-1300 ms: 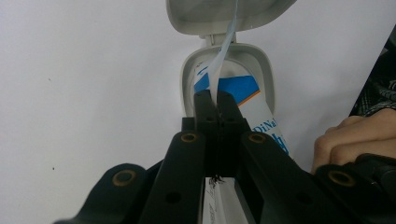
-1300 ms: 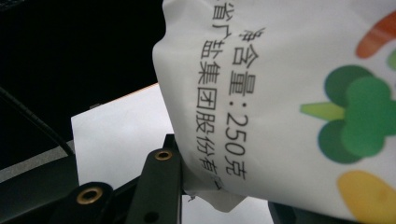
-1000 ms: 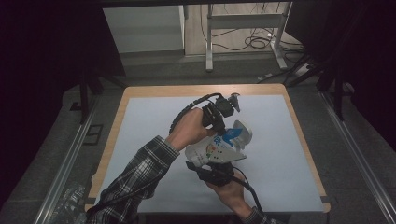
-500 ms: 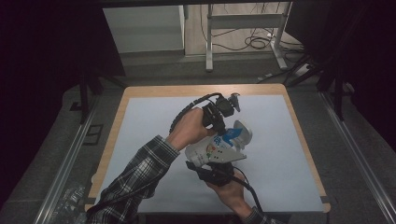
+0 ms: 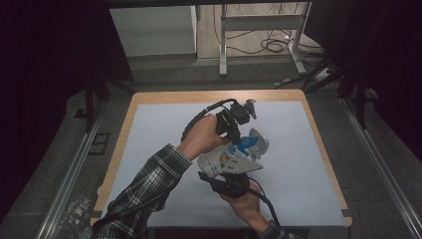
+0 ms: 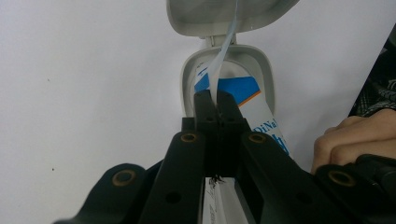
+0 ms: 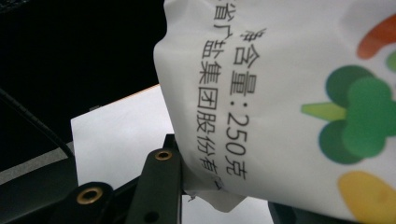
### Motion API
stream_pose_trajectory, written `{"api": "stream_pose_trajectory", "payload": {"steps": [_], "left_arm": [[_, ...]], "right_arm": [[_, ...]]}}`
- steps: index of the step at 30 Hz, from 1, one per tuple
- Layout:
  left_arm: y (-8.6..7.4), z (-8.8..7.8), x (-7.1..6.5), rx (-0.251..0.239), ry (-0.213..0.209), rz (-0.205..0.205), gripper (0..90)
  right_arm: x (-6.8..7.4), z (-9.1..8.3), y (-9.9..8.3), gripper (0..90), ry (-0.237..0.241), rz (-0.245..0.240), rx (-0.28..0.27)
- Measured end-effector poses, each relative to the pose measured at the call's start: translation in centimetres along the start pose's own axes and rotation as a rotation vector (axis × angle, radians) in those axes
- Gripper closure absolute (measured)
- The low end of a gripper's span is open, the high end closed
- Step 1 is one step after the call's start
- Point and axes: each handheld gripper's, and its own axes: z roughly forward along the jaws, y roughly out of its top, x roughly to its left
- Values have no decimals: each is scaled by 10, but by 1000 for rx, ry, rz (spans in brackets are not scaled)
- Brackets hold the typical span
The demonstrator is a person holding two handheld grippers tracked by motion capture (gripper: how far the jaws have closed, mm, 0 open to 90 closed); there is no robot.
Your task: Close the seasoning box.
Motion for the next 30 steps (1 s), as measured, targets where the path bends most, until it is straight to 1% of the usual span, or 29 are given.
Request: {"api": "stream_pose_trajectory", "payload": {"steps": [30], "left_arm": [[2, -1, -1, -2, 1, 5, 900]], "right_arm": [[0, -2, 1, 714, -3, 4, -11]]}}
